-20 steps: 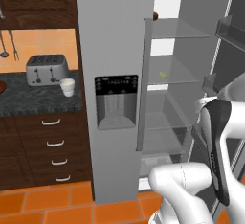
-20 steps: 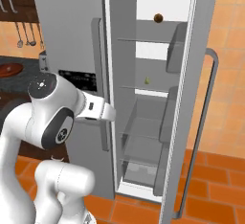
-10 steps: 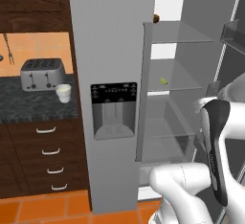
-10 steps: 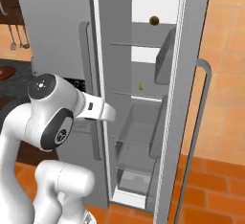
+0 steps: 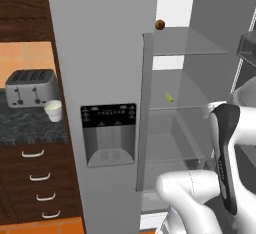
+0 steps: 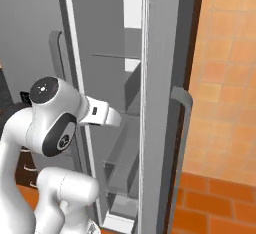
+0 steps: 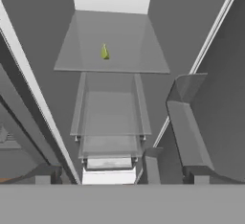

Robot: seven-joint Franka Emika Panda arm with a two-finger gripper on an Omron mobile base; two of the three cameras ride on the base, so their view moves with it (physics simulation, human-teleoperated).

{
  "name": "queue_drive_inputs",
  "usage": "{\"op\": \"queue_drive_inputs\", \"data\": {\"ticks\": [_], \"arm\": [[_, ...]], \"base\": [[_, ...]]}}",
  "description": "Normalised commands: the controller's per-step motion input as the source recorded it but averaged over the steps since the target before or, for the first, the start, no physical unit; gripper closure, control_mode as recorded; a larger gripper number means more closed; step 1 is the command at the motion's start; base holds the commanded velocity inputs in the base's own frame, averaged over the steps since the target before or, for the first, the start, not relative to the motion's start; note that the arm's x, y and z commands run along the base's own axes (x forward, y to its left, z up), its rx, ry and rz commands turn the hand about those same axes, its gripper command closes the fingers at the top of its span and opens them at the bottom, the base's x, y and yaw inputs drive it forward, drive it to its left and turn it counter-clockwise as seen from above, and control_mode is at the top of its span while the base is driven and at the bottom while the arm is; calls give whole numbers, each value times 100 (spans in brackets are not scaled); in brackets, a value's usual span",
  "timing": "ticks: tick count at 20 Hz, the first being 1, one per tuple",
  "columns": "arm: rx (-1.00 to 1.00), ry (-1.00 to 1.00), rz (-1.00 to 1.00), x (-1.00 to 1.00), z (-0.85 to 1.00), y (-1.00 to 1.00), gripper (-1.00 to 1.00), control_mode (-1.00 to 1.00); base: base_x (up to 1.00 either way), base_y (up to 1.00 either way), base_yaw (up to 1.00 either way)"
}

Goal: Grab a lemon wedge from the fridge and one ice cube from the ice bowl, and put them in the glass of lemonade.

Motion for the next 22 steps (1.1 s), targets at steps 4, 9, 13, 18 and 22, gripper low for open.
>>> {"op": "queue_drive_inputs", "data": {"ticks": [4,9,13,18,22], "arm": [[0,0,0,0,0,0,-100,100],[0,1,1,97,-3,26,-100,-100],[0,4,5,78,-41,0,-100,-100],[11,4,6,70,-59,0,-100,-100],[12,2,3,86,-29,7,-100,-100]], "base": [[55,-29,6],[0,0,0],[0,0,0],[0,0,0],[0,0,0]]}}
